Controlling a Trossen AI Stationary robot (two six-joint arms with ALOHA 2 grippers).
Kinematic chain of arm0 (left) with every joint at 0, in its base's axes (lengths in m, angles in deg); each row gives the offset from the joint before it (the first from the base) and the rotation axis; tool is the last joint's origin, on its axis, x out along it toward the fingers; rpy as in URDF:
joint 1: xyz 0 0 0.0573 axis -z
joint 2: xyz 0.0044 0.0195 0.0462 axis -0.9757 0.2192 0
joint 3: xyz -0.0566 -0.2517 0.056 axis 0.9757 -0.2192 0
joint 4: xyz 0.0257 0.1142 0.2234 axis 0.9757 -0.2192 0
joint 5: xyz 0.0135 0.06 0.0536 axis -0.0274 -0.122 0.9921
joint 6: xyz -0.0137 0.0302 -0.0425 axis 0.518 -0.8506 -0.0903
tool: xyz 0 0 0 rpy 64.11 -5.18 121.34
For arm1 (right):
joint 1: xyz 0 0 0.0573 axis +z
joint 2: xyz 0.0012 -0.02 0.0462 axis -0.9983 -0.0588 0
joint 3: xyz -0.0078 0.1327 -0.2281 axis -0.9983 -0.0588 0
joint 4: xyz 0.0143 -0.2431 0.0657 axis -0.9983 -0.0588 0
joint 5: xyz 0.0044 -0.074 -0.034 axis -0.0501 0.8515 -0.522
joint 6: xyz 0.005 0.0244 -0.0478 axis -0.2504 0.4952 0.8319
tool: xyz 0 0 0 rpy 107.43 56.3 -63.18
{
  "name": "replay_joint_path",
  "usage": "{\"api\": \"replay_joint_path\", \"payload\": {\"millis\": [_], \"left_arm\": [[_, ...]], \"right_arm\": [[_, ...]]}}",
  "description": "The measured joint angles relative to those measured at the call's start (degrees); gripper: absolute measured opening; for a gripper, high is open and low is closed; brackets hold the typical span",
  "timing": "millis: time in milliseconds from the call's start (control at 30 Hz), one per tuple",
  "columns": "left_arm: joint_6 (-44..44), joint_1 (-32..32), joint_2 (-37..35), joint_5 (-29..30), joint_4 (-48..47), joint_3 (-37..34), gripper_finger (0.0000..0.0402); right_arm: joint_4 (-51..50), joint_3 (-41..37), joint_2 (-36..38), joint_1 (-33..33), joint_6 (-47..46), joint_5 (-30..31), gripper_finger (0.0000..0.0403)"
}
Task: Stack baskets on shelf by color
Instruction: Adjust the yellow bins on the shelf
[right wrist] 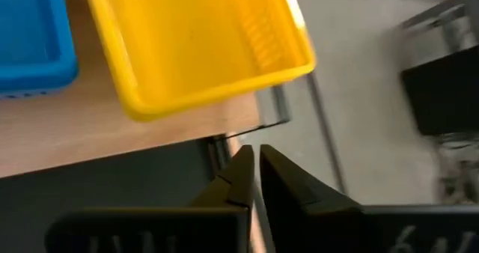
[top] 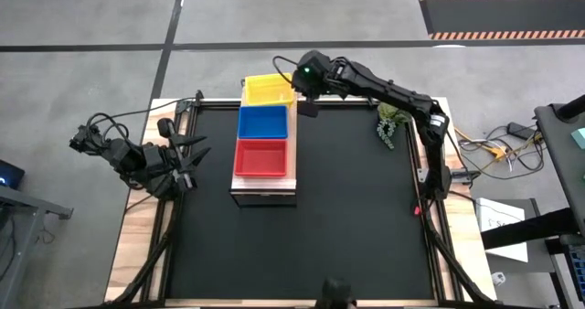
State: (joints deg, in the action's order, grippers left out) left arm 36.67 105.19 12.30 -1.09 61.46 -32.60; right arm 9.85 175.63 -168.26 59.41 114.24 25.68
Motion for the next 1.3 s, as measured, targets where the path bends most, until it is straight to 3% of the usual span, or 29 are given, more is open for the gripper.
{"api": "replay_joint_path", "payload": {"millis": [200,467,767,1067,1300], "left_arm": [[0.0,0.0,0.0,0.0,0.0,0.0,0.0118],[0.0,0.0,0.0,0.0,0.0,0.0,0.0118],[0.0,0.0,-0.1,0.0,0.0,0.0,0.0118],[0.0,0.0,-0.5,0.0,0.0,-0.1,0.0118],[-1.0,0.0,-0.4,0.0,0.0,-0.2,0.0118]], "right_arm": [[2.0,-3.1,-0.1,-1.2,-2.7,-7.3,0.0009],[8.3,-7.5,-0.1,-1.2,-2.7,-10.4,0.0009],[9.1,-6.4,-0.1,0.1,-2.7,-13.4,0.0009],[9.1,-5.9,-0.3,0.3,-3.6,-12.7,0.0008],[7.8,-6.0,0.4,0.4,-3.5,-6.4,0.0008]]}}
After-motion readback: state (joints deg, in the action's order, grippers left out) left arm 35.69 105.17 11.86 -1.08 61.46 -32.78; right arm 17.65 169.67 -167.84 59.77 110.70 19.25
